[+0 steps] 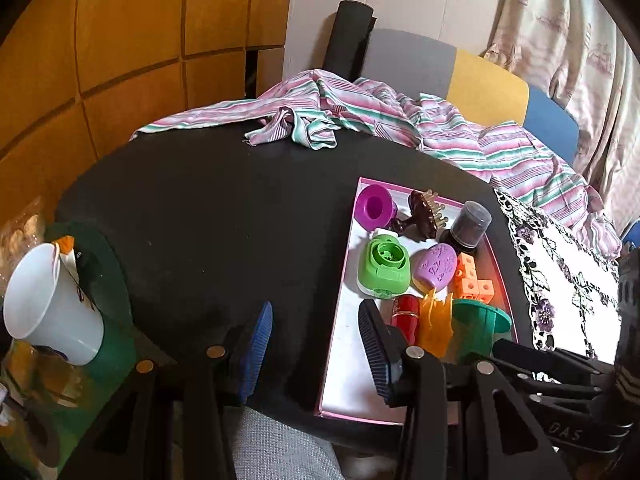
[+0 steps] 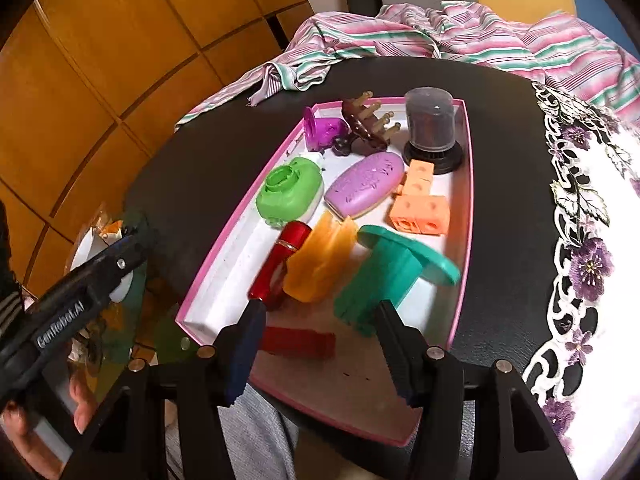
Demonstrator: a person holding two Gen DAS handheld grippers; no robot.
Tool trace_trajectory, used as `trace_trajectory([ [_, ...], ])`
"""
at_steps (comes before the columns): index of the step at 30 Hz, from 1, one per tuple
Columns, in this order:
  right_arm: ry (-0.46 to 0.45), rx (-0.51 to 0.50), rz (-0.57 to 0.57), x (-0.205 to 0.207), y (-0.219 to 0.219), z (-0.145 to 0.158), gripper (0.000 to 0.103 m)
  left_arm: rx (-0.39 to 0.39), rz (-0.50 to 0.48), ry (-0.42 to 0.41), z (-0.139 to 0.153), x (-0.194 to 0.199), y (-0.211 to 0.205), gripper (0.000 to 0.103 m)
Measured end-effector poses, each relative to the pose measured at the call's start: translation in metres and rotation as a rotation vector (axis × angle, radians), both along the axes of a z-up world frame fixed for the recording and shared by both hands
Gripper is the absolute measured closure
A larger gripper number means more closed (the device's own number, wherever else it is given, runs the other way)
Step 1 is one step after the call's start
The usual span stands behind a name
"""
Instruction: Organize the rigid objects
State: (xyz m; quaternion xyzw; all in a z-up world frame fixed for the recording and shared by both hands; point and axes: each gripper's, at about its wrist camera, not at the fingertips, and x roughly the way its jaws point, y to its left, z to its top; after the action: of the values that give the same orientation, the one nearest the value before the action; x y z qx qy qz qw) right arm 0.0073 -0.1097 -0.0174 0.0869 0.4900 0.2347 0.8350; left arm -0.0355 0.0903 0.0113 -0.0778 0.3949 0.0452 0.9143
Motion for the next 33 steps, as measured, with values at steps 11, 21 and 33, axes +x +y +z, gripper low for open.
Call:
trace_trajectory([
  [11,-0.199,-0.174,-0.134,-0.010,-0.003,0.046,0.001,0.105,0.018,0.013,0.002,0.003,-0.014,0.058],
  [21,-0.180,-0.230,-0.238,-0.001,-0.012,0.048,0.000,0.144,-0.017,0.038,0.009,0.008,-0.027,0.058],
  [33,-0.139,-0.273,-0.357,0.014,-0.026,0.046,0.000,0.181,-0.028,0.025,0.023,0.019,-0.043,0.058],
])
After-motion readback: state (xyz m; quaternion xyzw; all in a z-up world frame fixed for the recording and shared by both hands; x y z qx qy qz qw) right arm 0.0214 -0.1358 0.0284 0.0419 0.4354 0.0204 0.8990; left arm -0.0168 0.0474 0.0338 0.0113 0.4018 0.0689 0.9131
